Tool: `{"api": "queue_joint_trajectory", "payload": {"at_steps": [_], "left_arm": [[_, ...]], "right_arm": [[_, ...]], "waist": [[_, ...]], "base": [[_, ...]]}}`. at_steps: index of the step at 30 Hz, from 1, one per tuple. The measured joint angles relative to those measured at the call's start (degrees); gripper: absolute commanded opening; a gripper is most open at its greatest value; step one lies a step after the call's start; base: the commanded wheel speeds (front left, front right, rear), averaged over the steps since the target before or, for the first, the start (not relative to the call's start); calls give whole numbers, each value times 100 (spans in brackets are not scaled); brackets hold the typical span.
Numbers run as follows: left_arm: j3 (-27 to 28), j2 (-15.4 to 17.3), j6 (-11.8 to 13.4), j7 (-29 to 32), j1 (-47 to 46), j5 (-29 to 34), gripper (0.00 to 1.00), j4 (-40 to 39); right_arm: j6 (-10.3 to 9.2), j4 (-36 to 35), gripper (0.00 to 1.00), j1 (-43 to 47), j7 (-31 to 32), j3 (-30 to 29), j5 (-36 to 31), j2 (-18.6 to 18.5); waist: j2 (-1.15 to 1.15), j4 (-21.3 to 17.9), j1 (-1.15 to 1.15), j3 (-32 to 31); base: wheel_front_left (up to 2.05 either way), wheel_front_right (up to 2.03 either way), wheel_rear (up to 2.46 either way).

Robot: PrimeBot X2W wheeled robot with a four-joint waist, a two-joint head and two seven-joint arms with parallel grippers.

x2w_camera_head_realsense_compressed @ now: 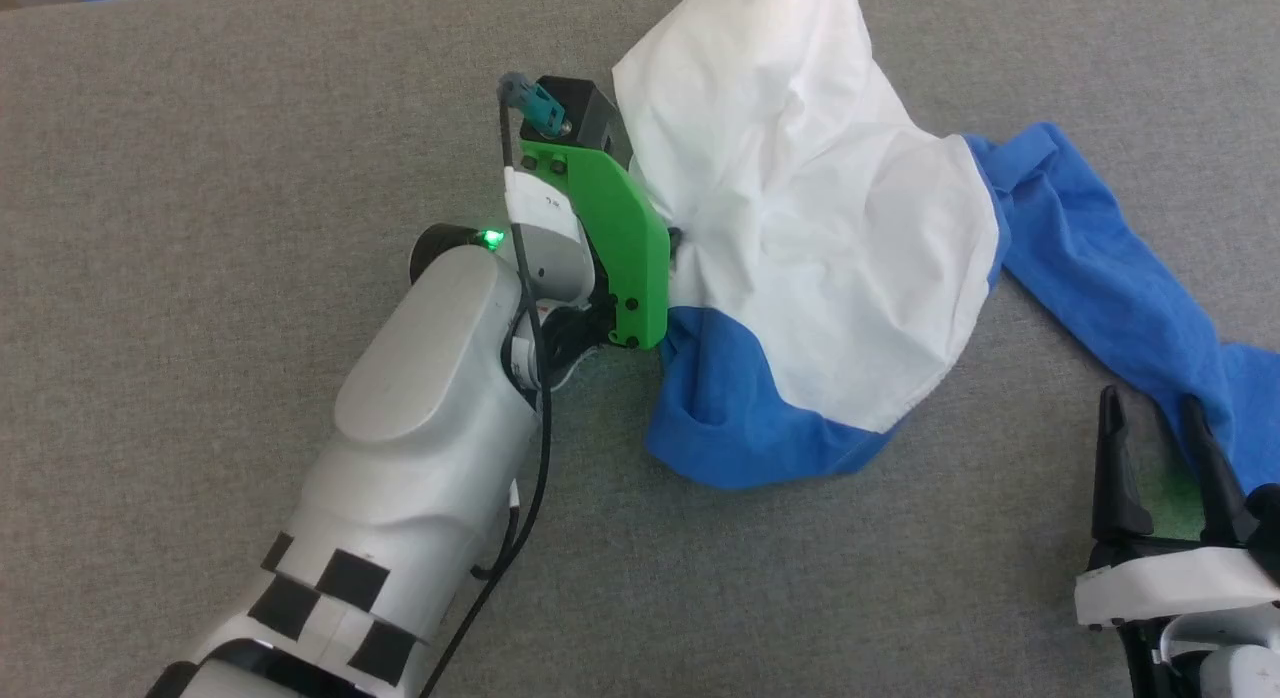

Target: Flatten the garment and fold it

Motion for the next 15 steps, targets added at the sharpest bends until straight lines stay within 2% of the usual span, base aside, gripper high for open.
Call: {"api": "queue_joint_trajectory", "payload": {"at_steps": [7, 9, 11, 15], "left_arm": [[-138, -18, -193, -352, -17, -44, 0, 119], [-99, 71, -265, -367, -13, -74, 0, 27], [0, 270, -314, -381, -10, -118, 0, -170], [308, 917, -288, -231, 151, -302, 0, -859]], "right_arm": [[0, -75, 100, 15, -16, -214, -103, -2], [0, -100, 100, 54, -16, -264, -104, -3], [0, -107, 100, 122, -14, -290, -104, -3], [0, -102, 100, 291, 20, -311, -103, -2]], "waist": [[0, 103, 0, -197], [0, 157, 0, -313], [0, 207, 0, -435], [0, 310, 0, -729]], "base": [[0, 0, 0], [0, 0, 0], [0, 0, 0], [0, 0, 0]]}}
